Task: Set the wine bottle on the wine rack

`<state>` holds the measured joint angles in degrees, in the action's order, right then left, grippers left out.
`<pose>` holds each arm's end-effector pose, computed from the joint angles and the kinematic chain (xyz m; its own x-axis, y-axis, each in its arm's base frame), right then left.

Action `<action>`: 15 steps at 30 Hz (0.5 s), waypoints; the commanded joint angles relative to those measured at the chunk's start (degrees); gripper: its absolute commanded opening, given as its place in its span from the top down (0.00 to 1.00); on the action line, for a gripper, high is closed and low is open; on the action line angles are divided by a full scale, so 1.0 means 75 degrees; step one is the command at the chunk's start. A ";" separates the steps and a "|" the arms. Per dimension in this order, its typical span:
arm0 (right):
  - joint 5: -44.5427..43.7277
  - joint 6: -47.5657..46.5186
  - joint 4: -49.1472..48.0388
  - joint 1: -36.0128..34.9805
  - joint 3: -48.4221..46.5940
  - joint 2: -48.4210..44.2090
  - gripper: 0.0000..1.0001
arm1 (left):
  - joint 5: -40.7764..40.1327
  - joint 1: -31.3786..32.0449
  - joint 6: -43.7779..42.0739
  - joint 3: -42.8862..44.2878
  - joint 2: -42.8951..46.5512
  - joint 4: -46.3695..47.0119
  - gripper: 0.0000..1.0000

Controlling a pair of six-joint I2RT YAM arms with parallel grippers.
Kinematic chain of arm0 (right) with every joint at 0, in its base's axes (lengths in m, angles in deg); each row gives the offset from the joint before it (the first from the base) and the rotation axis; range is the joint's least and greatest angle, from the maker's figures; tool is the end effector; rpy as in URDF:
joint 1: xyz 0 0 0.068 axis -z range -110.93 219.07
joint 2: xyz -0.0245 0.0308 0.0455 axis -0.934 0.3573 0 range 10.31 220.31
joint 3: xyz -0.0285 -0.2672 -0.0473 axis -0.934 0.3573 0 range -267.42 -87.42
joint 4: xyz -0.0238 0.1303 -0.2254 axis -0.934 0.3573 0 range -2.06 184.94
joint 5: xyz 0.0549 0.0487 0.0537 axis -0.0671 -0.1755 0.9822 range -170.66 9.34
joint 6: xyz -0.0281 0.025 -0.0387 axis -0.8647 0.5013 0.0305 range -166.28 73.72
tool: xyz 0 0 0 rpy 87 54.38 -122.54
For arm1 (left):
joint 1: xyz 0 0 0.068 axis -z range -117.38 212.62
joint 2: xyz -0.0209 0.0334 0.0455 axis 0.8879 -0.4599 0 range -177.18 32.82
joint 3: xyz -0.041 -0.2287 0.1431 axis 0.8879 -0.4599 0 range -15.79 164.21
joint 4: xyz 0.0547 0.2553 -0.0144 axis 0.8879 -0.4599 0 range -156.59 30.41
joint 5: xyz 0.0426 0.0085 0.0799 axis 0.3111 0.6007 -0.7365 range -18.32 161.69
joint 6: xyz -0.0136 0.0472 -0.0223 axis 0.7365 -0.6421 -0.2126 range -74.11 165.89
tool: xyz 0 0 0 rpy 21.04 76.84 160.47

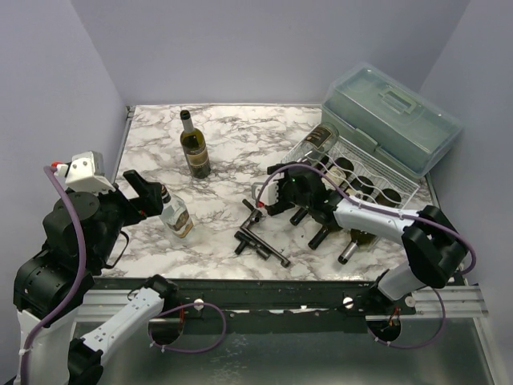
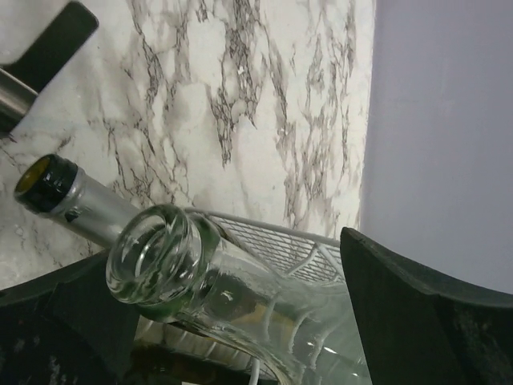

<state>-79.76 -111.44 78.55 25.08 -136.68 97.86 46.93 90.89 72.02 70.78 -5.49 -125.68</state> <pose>0.2401 0.2324 0.2196 0.4932 -0.7851 -0.3746 -0.6114 -0.0065 -0.7913 0.0356 -0.0022 0.4673 -0.2769 -0.3053 -0.9111 -0.0477 0.9514 -0.3043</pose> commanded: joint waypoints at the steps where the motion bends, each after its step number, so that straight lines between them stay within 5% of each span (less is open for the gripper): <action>1: 0.0208 0.0733 0.1008 -0.0388 -0.0499 -0.0055 0.00 | 0.0098 0.0051 -0.0026 0.0099 0.0044 0.0085 0.01; 9: 0.0253 0.1915 0.1350 -0.1499 -0.0485 -0.0711 0.00 | -0.0100 0.0051 -0.0223 0.0227 -0.0007 0.0139 0.01; 15: 0.1426 0.4690 0.1055 -0.2233 -0.1244 -0.0921 0.00 | -0.0282 0.0051 -0.0267 0.0309 0.0079 0.0311 0.01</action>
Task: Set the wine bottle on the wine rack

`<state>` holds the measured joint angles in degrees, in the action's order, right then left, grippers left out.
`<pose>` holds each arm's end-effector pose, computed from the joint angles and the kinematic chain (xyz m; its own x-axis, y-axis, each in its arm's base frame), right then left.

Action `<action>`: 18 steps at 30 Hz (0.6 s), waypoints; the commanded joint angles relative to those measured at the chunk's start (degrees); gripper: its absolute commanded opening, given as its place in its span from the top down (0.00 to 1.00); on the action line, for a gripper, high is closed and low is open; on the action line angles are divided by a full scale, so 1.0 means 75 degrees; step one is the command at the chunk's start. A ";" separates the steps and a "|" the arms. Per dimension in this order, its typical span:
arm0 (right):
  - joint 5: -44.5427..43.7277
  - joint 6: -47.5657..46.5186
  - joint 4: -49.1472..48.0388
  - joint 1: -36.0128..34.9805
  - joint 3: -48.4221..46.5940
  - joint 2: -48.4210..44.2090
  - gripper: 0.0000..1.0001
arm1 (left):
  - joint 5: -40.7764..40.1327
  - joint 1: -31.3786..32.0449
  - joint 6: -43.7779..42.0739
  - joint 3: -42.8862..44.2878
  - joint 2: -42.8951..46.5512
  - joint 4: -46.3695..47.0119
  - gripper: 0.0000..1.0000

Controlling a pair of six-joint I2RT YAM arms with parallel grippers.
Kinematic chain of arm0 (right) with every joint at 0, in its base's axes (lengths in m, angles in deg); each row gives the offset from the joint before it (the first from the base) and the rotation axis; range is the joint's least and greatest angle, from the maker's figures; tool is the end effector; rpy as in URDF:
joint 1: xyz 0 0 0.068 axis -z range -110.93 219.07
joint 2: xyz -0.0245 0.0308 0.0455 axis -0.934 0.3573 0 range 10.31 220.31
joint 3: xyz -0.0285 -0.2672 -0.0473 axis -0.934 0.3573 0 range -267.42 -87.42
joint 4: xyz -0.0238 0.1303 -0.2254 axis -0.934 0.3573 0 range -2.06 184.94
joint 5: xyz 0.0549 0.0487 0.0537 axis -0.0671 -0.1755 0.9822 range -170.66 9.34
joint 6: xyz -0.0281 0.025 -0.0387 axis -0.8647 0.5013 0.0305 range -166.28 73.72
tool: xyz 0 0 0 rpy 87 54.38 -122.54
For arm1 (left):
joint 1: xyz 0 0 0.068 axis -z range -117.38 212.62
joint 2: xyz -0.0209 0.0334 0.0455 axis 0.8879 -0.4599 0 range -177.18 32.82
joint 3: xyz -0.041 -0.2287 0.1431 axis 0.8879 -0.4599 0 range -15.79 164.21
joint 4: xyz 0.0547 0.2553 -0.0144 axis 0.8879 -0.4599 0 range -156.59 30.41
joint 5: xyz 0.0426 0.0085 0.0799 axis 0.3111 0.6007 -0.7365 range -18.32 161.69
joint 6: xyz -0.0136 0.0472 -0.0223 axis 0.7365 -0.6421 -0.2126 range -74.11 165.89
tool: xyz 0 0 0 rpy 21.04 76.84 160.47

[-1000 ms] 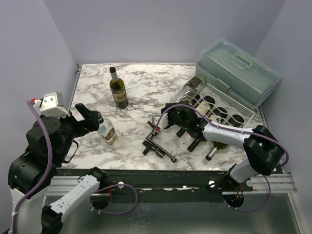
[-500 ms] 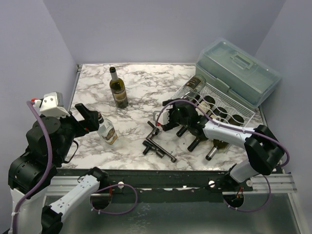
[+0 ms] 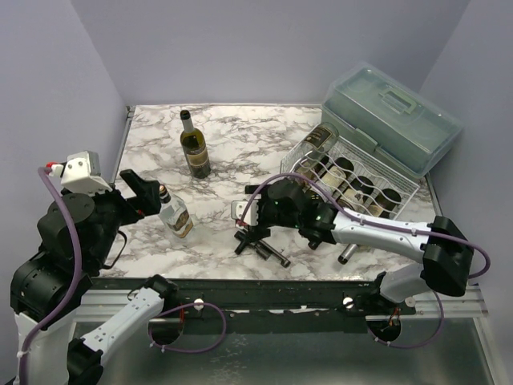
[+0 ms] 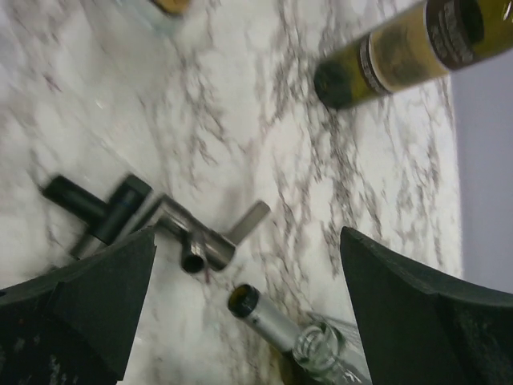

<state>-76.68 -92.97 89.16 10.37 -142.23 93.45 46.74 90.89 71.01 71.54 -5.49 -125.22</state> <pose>0.1683 0.2814 0.2582 0.4674 -0.6286 -0.6216 -0.7926 0.0134 -0.6095 0.0336 -0.0010 0.4711 -0.2592 -0.2978 -0.9188 -0.0402 0.9538 -0.2978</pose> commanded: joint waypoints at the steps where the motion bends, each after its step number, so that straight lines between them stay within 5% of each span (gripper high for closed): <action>1: 0.1279 0.2964 -0.0813 -0.0279 -0.0493 -0.0355 0.00 | -0.0276 0.0051 -0.0108 0.0214 0.0123 0.0282 0.01; 9: 0.0733 1.0092 -0.6358 -0.0283 0.0626 0.0129 0.00 | -0.0383 0.0051 0.0041 0.0329 0.0524 0.0411 0.01; 18: 0.1404 1.2490 -0.6687 -0.0350 -0.0834 0.1945 0.00 | -0.0318 0.0051 0.0125 0.0426 0.0634 0.0363 0.01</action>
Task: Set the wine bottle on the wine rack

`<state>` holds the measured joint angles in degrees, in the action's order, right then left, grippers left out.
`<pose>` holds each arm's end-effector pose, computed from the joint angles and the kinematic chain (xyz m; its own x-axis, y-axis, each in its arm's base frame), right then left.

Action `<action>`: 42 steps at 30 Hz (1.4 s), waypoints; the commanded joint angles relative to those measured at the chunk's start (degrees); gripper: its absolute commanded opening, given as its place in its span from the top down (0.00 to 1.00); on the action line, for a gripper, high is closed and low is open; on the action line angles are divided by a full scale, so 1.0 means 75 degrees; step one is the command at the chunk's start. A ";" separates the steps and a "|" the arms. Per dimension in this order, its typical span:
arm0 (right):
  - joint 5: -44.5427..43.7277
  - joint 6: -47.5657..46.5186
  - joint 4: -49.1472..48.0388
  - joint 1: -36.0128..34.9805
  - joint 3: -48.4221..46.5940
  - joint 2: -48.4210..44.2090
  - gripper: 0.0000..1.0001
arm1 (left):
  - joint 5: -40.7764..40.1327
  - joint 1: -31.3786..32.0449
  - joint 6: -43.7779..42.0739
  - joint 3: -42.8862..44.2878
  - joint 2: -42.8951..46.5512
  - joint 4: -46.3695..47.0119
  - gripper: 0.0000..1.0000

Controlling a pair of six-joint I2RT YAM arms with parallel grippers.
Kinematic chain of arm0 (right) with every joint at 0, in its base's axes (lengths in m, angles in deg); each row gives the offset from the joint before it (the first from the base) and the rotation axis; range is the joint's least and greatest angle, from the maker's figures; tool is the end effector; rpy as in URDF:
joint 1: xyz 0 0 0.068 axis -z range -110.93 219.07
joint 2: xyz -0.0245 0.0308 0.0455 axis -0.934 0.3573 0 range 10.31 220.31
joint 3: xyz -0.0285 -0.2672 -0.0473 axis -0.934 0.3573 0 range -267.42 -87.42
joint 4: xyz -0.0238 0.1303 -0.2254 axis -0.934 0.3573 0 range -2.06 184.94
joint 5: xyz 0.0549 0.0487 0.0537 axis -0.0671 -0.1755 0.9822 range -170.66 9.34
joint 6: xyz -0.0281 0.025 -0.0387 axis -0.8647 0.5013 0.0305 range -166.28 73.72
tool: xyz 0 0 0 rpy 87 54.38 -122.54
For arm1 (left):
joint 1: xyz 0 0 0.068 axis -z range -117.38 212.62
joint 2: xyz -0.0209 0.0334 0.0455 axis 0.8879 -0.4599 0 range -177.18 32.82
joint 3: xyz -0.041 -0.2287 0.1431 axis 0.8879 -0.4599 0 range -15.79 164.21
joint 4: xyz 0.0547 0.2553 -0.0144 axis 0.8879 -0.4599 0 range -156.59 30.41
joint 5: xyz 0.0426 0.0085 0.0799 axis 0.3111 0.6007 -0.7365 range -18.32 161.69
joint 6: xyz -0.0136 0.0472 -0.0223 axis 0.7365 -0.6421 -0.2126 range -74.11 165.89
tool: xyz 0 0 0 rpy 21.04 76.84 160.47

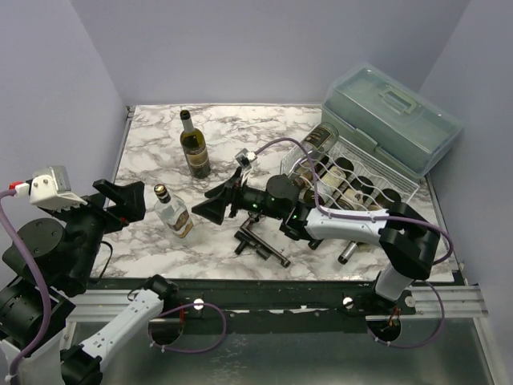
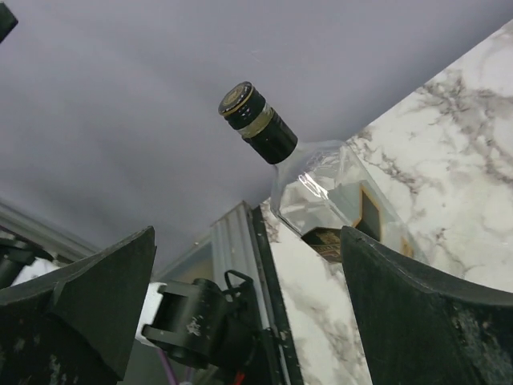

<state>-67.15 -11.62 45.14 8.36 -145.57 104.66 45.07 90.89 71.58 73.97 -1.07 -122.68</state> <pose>0.1793 0.3364 0.2930 -0.5005 0.2378 -0.8324 -0.8230 0.1677 0.5428 0.0020 0.0171 0.4839 -0.1136 -0.3791 -0.9184 -0.0190 0.9250 -0.3795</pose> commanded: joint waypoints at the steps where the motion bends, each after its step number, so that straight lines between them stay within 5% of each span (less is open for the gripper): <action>1: -0.0136 0.1556 -0.0722 -0.0136 -0.0430 0.0486 0.00 | -0.0096 0.0051 0.0065 0.0097 0.0070 0.0004 0.01; 11: -0.3128 0.0195 0.1762 -0.1222 -0.2384 0.1061 0.00 | -0.0061 0.0061 0.0103 0.0010 0.0151 -0.0134 0.01; 16: -0.3166 -0.0286 0.4323 -0.1359 -0.4657 0.1931 0.00 | -0.0056 0.0062 0.0034 0.0067 0.0113 -0.0132 0.01; 32: -0.3172 -0.1731 0.4188 -0.1536 -0.5372 0.2840 0.00 | -0.0339 0.0103 -0.0074 0.0281 0.0308 -0.0289 0.01; 42: -0.3704 -0.1987 0.4773 -0.1543 -0.6307 0.3622 0.14 | -0.0423 0.0156 -0.0051 0.0305 0.0414 -0.0406 0.01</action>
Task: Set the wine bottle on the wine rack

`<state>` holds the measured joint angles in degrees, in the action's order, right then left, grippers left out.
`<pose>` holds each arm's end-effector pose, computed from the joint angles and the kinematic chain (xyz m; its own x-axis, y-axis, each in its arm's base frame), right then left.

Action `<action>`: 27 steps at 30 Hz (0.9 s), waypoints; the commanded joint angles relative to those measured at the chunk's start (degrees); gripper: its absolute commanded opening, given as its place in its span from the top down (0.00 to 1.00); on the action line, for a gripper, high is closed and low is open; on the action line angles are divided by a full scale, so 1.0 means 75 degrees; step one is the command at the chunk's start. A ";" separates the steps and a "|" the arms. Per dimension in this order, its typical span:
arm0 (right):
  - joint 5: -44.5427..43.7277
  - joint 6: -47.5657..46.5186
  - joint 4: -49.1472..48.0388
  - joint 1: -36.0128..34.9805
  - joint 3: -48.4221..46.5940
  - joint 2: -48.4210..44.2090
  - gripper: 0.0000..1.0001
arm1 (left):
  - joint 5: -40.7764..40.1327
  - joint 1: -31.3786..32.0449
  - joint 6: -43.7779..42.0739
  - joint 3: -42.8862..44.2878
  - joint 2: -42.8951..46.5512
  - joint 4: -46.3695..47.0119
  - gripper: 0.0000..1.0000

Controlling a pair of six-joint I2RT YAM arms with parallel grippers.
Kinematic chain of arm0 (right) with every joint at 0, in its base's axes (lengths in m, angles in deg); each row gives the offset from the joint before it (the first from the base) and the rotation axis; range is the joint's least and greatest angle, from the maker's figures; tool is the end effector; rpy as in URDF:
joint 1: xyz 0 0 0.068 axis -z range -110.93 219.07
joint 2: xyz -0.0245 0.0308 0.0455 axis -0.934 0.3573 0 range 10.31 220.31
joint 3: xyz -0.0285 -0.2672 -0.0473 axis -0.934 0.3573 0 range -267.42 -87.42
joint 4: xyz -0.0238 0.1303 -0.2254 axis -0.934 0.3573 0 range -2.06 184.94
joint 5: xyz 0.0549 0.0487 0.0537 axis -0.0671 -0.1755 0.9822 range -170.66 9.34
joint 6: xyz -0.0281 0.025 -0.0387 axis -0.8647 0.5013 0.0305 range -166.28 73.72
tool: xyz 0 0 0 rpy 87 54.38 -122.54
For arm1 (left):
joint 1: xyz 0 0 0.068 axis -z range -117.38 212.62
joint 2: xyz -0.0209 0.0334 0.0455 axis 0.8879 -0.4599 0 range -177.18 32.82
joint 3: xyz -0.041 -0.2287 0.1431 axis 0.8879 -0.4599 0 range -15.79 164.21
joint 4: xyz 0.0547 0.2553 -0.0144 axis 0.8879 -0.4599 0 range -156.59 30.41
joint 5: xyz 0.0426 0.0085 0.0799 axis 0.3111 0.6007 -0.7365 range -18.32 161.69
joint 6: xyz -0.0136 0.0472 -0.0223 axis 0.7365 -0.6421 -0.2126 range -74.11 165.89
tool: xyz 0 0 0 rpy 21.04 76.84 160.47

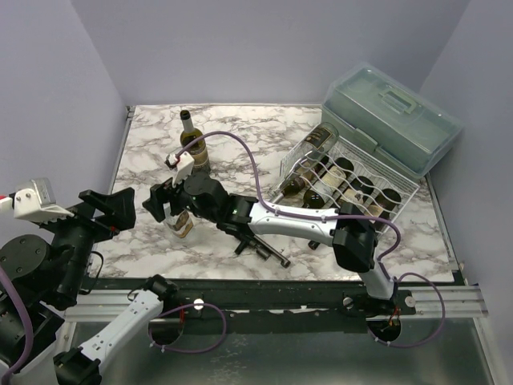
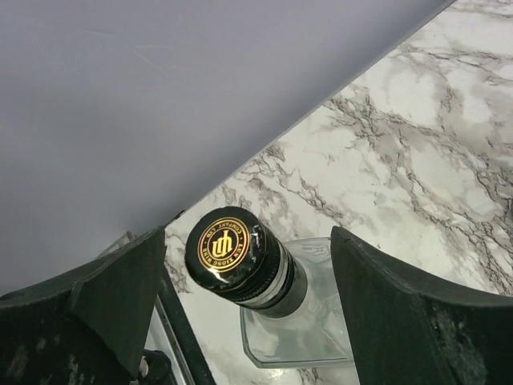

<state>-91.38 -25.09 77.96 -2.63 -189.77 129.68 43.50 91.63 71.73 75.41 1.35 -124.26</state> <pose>0.1664 0.4816 0.3160 -0.3521 0.0663 -0.9336 -0.8019 0.4931 0.3374 -0.0167 0.0286 0.4841 -0.0747 -0.3980 -0.9143 -0.0183 0.9173 -0.3978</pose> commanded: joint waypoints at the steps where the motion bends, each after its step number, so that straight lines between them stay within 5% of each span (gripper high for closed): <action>1: -0.0508 -0.0201 0.0393 -0.0076 -0.0416 0.0302 0.17 | -0.0225 0.0068 -0.0060 0.0107 0.0099 -0.0206 0.01; 10: -0.0896 -0.0535 0.0536 -0.0082 -0.0559 0.0411 0.34 | -0.0242 0.0113 -0.0001 0.0097 0.0135 -0.0238 0.01; 19: -0.0998 -0.0802 0.0932 -0.0079 -0.0994 0.0745 0.34 | -0.0168 0.0116 0.0113 0.0077 0.0136 -0.0252 0.01; 23: -0.1006 -0.0846 0.0930 -0.0078 -0.0921 0.0601 0.58 | -0.0133 0.0123 0.0140 0.0106 0.0132 -0.0249 0.01; 27: -0.1035 -0.0974 0.0545 -0.0076 -0.0443 0.0129 0.72 | -0.0113 0.0128 0.0182 0.0090 0.0102 -0.0251 0.01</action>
<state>-98.82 -32.67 83.30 -2.48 -195.54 133.58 42.74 92.37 72.48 75.45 1.77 -125.57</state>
